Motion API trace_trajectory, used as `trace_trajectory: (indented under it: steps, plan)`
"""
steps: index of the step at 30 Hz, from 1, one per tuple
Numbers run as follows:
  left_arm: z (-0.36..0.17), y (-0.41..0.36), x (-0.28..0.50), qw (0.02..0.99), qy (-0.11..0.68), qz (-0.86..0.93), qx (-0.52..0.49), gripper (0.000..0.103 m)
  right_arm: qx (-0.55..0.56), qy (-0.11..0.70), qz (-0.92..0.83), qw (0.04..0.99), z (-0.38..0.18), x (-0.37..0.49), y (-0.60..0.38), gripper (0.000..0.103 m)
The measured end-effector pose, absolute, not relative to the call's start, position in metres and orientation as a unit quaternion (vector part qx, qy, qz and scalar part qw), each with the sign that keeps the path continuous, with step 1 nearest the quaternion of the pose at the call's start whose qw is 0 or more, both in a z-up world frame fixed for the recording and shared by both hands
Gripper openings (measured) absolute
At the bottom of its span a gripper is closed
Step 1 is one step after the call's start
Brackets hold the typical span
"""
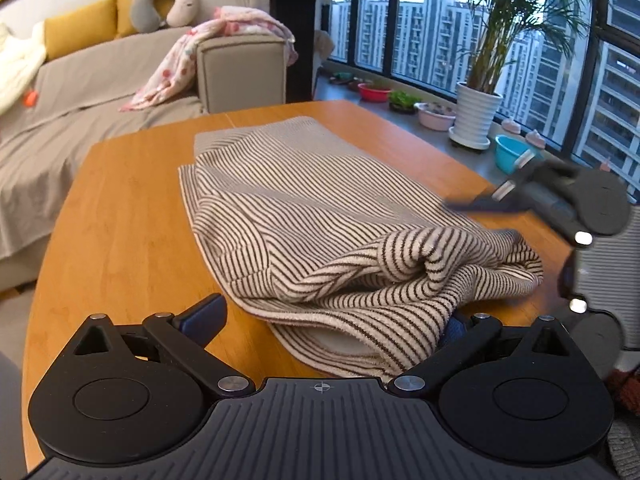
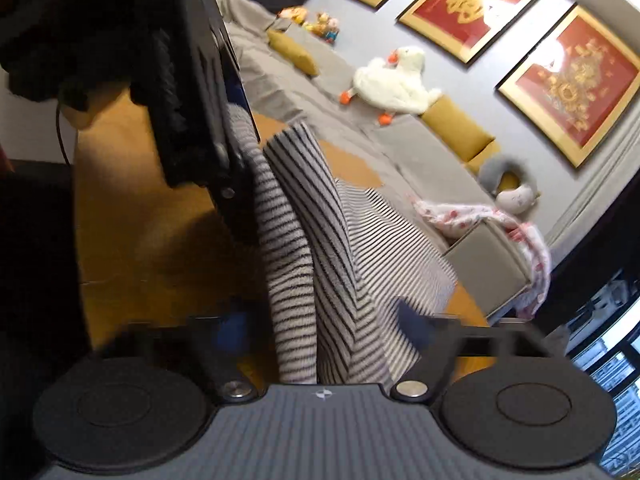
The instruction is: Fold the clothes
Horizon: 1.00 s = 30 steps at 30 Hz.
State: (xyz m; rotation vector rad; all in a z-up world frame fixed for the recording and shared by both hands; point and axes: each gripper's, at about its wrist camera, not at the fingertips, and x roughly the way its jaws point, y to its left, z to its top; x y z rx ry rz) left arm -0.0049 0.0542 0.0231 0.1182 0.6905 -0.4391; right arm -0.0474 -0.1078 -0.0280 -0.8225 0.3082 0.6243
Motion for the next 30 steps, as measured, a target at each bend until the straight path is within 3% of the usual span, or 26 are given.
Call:
trace_trajectory:
  steps: [5, 12, 16, 19, 24, 30]
  plan:
    - [0.051, 0.089, -0.015, 0.914, 0.302, -0.272, -0.011, 0.103, -0.356, 0.165, 0.306, 0.868, 0.002, -0.048, -0.117, 0.029]
    - [0.07, 0.09, 0.031, 0.928, 0.271, -0.254, 0.023, 0.103, -0.4, 0.224, 0.355, 0.815, 0.01, -0.066, -0.121, 0.026]
    - [0.047, 0.075, 0.084, 0.917, 0.308, -0.242, 0.072, 0.086, -0.405, 0.238, 0.389, 0.792, 0.053, -0.073, -0.131, 0.026]
    - [0.035, 0.078, 0.12, 0.911, 0.328, -0.244, 0.055, 0.081, -0.421, 0.236, 0.417, 0.771, 0.1, -0.071, -0.139, 0.026]
    - [0.016, 0.067, 0.13, 0.885, 0.347, -0.299, 0.088, 0.071, -0.424, 0.236, 0.457, 0.745, 0.142, -0.032, -0.137, 0.027]
    - [0.008, 0.076, 0.132, 0.874, 0.357, -0.322, 0.075, 0.07, -0.386, 0.295, 0.483, 0.729, 0.104, 0.085, -0.111, 0.034]
